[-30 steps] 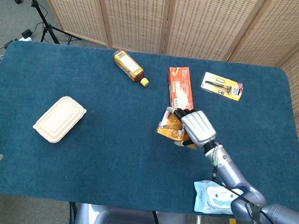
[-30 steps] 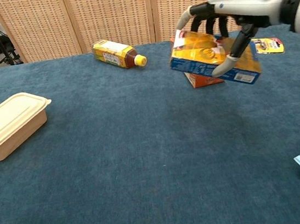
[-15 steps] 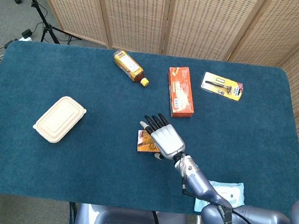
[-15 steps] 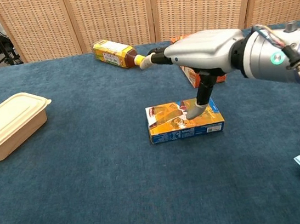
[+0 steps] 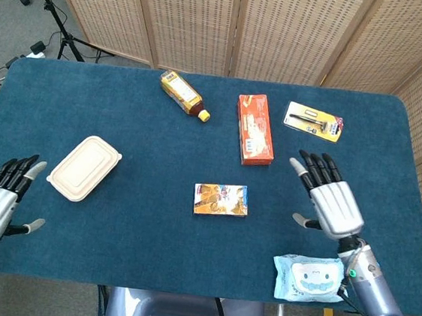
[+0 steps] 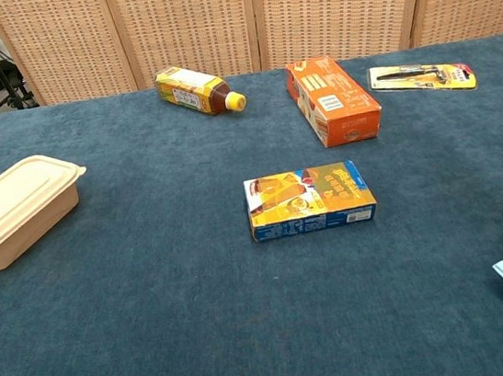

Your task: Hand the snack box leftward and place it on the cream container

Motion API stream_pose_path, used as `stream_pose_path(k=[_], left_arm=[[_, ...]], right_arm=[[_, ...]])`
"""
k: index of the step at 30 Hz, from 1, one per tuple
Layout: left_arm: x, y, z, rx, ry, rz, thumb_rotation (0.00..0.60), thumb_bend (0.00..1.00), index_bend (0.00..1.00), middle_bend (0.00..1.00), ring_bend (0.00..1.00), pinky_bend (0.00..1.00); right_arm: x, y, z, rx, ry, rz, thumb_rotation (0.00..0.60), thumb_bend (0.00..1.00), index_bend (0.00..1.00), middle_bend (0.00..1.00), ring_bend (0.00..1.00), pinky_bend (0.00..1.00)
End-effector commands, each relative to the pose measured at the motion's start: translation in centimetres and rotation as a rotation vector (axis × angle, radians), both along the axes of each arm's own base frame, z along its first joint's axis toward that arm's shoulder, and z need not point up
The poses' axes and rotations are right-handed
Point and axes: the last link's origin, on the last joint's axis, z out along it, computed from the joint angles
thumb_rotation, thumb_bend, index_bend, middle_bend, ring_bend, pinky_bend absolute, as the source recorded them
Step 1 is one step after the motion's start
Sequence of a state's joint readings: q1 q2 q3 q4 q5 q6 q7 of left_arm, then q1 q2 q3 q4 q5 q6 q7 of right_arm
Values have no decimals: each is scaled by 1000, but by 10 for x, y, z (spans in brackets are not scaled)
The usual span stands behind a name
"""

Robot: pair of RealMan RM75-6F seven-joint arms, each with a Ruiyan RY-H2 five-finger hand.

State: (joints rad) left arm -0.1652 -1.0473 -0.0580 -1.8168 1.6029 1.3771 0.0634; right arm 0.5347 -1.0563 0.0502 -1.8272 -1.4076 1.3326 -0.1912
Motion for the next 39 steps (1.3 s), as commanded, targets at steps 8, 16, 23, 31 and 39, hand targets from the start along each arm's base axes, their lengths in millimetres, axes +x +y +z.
stream_pose_path(k=[8,16,23,31,39], left_arm=[[100,73,-89,-300,-1,-190,600,0,0,0,0,0],[157,97,-154,-449,5,-212,600,0,0,0,0,0],[186,120,-199,-425,66,-193,600,0,0,0,0,0],[213,141,-243,-445,82,-155,600,0,0,0,0,0],[230,152,-272,-493,42,-124,600,0,0,0,0,7]], right_arm=[[-111,79,53,-124,-181,-95,600,0,0,0,0,0],[-117,96,67,-180,-248,-93,600,0,0,0,0,0],[-119,94,65,-152,-246,-112,600,0,0,0,0,0],[-120,93,66,-152,-252,-126,600,0,0,0,0,0],[-124,91,71,-168,-263,-146,600,0,0,0,0,0]])
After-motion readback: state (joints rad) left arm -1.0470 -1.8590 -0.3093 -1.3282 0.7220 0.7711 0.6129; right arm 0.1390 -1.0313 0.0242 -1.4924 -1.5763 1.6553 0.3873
